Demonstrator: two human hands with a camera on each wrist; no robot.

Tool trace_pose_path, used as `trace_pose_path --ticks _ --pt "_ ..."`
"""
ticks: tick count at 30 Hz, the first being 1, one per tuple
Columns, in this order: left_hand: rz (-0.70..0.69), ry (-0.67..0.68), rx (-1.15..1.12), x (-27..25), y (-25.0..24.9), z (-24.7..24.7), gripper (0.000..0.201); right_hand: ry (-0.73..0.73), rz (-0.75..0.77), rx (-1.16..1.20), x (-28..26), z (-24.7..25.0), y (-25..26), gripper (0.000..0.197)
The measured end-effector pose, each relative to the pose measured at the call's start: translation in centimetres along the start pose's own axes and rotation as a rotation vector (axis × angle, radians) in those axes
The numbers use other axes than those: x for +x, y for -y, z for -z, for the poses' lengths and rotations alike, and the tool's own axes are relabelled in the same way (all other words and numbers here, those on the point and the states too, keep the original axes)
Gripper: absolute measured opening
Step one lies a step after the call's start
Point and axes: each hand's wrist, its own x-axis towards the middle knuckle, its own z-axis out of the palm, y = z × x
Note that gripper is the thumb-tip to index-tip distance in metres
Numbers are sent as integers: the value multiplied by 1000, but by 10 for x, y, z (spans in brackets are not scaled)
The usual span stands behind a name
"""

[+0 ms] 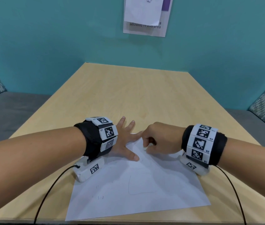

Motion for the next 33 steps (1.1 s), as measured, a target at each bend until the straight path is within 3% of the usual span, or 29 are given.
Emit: trace_pose_path --ticks 5,10,14,18,25,29,33 --pt "18 16 29 0 -2 2 100 -43 -84 12 2 8 -12 9" --pt "-1 -7 1 -1 -1 2 97 9 14 0 -1 0 4 7" --pt "27 4 23 -1 -2 1 99 -60 -84 14 2 9 -10 8" --pt "-13 -40 34 -1 -2 -1 93 -1 64 40 -4 -10 17 4" --pt "0 -113 91 -18 -14 2 96 -11 50 57 -6 -10 15 8" --pt "-15 24 52 -34 -8 -1 110 -20 35 -3 -8 -10 18 15" --pt "-12 10 9 -35 -4 -11 117 -24 63 -76 -7 -10 23 14"
